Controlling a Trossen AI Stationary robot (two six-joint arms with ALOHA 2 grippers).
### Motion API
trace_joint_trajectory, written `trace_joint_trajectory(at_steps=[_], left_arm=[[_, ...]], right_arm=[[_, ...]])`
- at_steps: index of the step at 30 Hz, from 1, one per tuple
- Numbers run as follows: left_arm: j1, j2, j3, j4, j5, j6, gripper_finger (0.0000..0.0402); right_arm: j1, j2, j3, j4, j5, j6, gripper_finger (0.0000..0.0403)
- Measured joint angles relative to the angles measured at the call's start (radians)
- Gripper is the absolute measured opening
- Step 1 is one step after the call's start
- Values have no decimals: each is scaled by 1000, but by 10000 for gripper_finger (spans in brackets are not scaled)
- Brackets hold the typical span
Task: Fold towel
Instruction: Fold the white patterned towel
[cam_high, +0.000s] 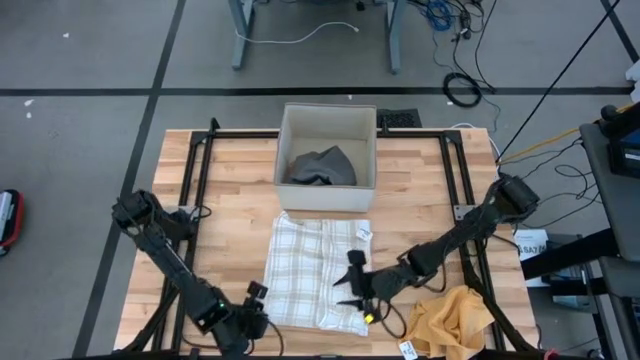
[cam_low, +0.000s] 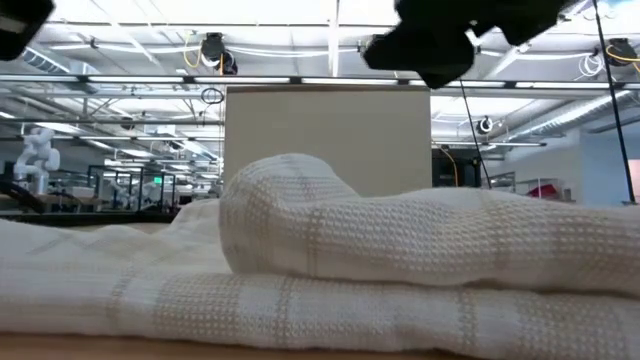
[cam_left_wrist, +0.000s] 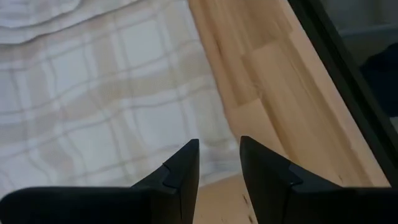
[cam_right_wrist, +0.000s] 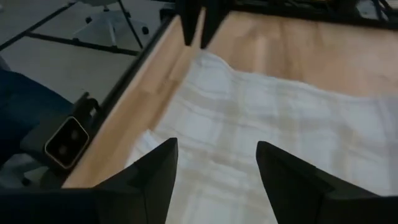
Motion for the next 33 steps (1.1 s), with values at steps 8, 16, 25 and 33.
trace_joint_trajectory(at_steps=[8, 16, 25, 33], left_arm=[[-33, 118, 0, 26, -58, -1, 124], [-47, 138, 1, 48, -38, -8, 124], [-55, 139, 1, 68, -10, -61, 124], [-59, 139, 1, 81, -7, -90, 134]], right_arm=[[12, 180, 182, 11, 0, -63, 202], [13, 277, 279, 11, 0, -57, 201], [13, 304, 300, 10, 0, 0, 201], [13, 304, 300, -13, 0, 9, 201]])
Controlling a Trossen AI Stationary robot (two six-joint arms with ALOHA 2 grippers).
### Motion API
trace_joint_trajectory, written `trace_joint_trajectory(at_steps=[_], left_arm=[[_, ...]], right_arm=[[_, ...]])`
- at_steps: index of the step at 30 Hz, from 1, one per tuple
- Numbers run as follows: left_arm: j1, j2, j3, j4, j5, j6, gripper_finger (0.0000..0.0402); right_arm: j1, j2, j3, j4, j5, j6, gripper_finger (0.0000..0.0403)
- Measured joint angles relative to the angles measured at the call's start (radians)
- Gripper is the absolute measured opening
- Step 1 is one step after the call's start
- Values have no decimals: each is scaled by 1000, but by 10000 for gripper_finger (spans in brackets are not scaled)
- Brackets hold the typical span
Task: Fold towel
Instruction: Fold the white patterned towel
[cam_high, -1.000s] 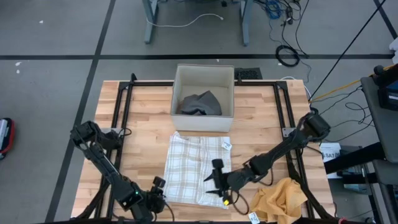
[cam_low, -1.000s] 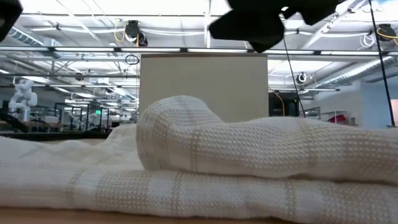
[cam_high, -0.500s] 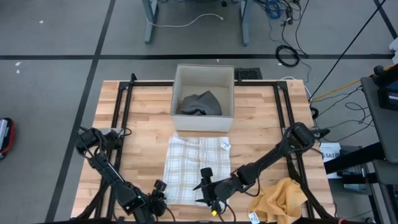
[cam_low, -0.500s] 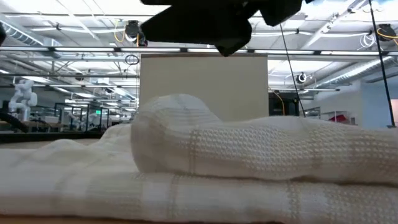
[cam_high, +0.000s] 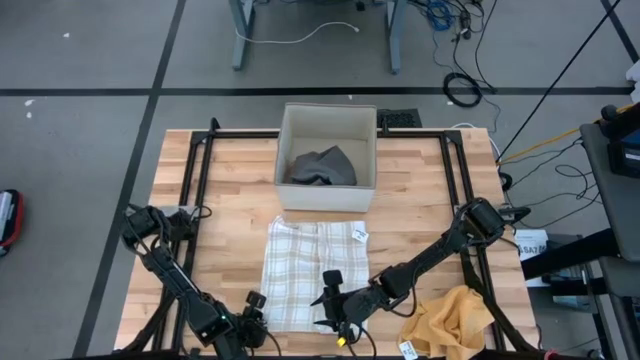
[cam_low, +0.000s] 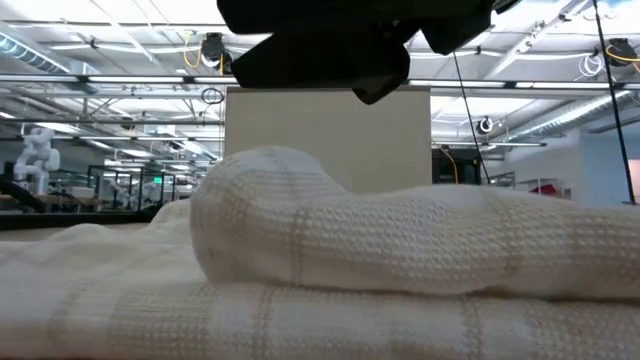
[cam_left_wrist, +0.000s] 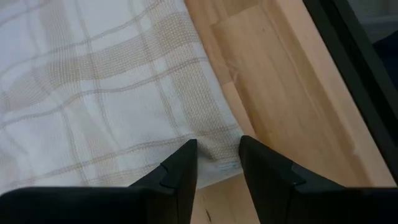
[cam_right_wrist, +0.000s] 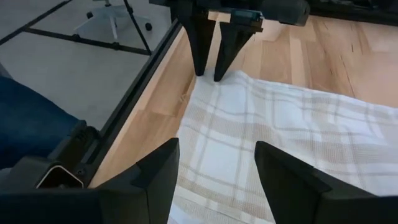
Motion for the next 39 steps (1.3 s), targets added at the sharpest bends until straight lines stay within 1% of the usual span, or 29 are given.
trace_joint_trajectory(at_steps=[2, 7, 10, 15, 21, 24, 31, 35, 39], left_arm=[[-5, 0, 0, 0, -1, -1, 150], [-6, 0, 0, -1, -10, -20, 210], [2, 0, 0, 0, -7, -23, 230], [4, -13, -1, -2, -3, -26, 233], [16, -64, -1, -2, -3, -47, 234], [12, -68, -1, 14, 24, -64, 234], [-16, -52, -2, 28, 28, -97, 234], [-24, -49, -1, 49, -5, -99, 234], [-24, -2, 0, 53, -17, -99, 234]], right_arm=[[0, 0, 0, 1, 0, -1, 201], [0, 0, 0, 1, 1, -5, 201], [-1, -1, 0, 1, 5, -8, 201], [-1, -1, 0, -3, 5, -10, 201], [-7, -1, 0, -17, 5, -12, 201], [-12, -2, 0, -16, 6, -12, 201], [-14, -2, 0, -16, 6, -11, 201], [-14, -2, 0, -16, 6, -11, 201], [-14, -2, 0, -15, 5, -9, 201]])
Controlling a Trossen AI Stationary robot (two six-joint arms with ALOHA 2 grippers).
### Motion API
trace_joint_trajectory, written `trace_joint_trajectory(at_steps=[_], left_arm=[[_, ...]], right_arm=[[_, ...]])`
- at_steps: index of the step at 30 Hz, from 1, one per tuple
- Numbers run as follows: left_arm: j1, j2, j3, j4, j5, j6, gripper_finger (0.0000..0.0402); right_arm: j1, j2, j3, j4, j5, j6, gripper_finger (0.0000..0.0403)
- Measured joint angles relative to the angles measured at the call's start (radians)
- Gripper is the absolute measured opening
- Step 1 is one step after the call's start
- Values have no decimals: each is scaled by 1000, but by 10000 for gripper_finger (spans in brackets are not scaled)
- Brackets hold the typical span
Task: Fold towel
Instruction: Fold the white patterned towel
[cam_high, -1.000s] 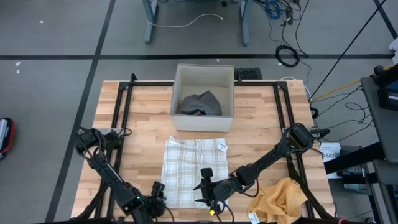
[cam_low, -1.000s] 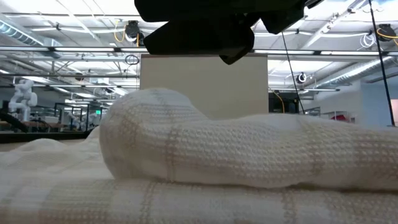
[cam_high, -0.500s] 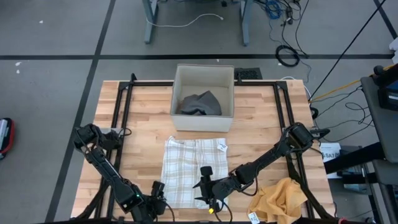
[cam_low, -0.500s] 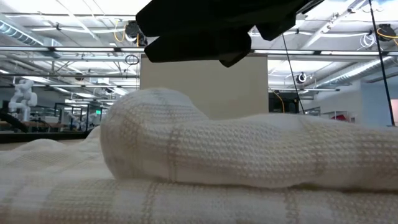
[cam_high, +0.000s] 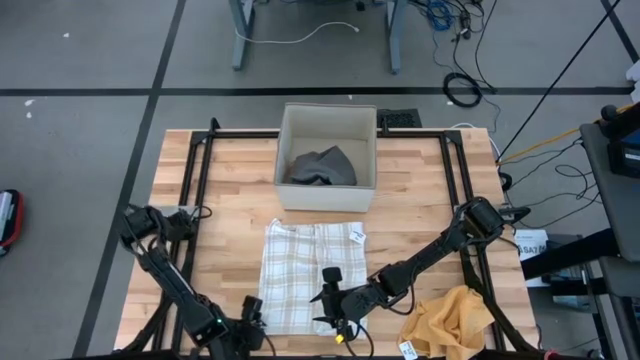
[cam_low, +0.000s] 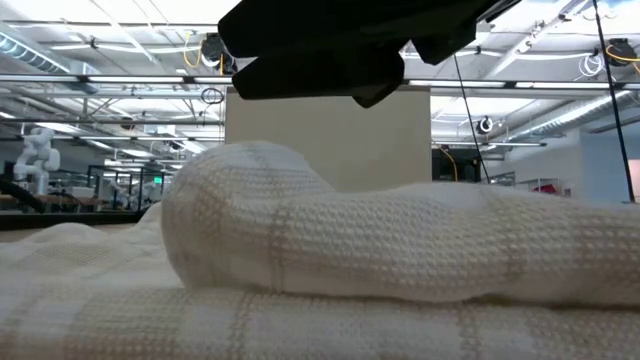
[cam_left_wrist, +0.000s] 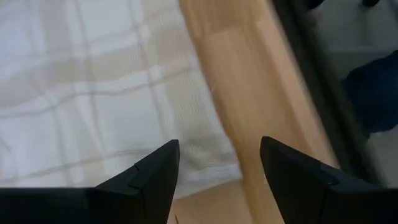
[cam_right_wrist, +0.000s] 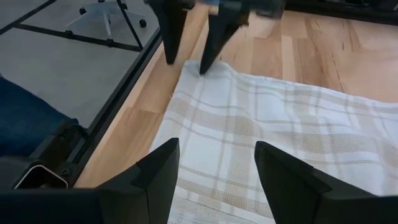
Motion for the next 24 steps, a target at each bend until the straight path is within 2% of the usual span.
trace_joint_trajectory(at_steps=[8, 11, 16, 24], left_arm=[[7, 43, 3, 21, -28, 4, 234], [8, 44, 4, 9, -37, 4, 220], [19, 45, 3, -34, -70, 6, 155], [46, 46, 1, -47, -70, 87, 37]], right_arm=[[20, 0, 0, -48, 0, 43, 201], [31, 0, -1, -93, -1, 77, 201], [57, 0, -2, -121, -1, 122, 201], [92, 0, -2, -189, 14, 199, 201]])
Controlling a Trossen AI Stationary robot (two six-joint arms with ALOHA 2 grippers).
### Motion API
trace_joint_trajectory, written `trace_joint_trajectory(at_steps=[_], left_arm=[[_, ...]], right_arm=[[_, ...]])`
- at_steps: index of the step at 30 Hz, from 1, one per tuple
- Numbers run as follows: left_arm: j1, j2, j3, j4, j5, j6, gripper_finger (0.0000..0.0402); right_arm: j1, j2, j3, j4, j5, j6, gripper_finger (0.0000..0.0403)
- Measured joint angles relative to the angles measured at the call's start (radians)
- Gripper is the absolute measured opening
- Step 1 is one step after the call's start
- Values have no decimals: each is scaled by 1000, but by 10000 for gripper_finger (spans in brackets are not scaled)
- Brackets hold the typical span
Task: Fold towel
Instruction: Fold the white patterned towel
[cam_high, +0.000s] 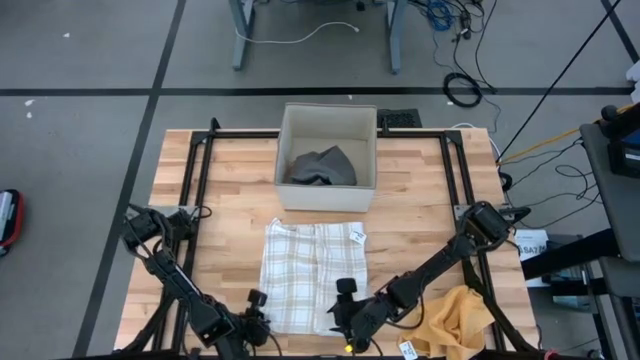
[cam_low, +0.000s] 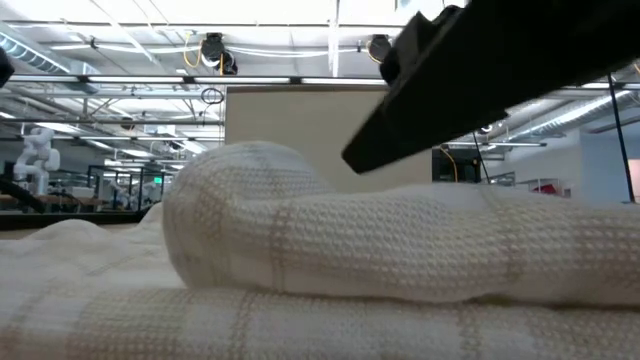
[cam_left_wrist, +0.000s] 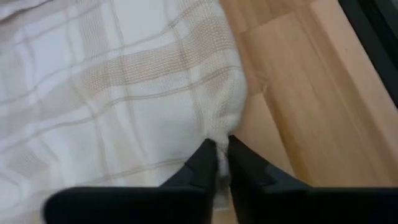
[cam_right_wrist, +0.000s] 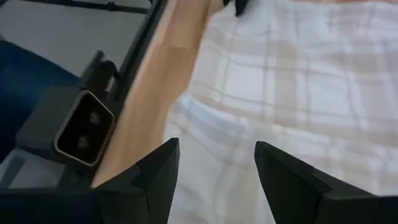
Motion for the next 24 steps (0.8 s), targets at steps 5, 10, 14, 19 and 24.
trace_joint_trajectory(at_steps=[5, 10, 14, 19, 24], left_arm=[[-3, -2, -2, -3, -45, 38, 9], [-1, -26, -6, -12, -178, 93, 6], [-2, -48, -5, 24, -276, 170, 5], [4, -65, -3, 116, -326, 329, 4], [35, -65, -3, 252, -331, 516, 4]], right_arm=[[8, 0, 0, -68, 59, 57, 199], [-2, 13, 0, -71, 49, 75, 175], [-15, 56, 1, -36, 32, 62, 142], [-37, 129, 4, 95, 4, 52, 106], [-59, 171, 2, 254, -23, -26, 90]])
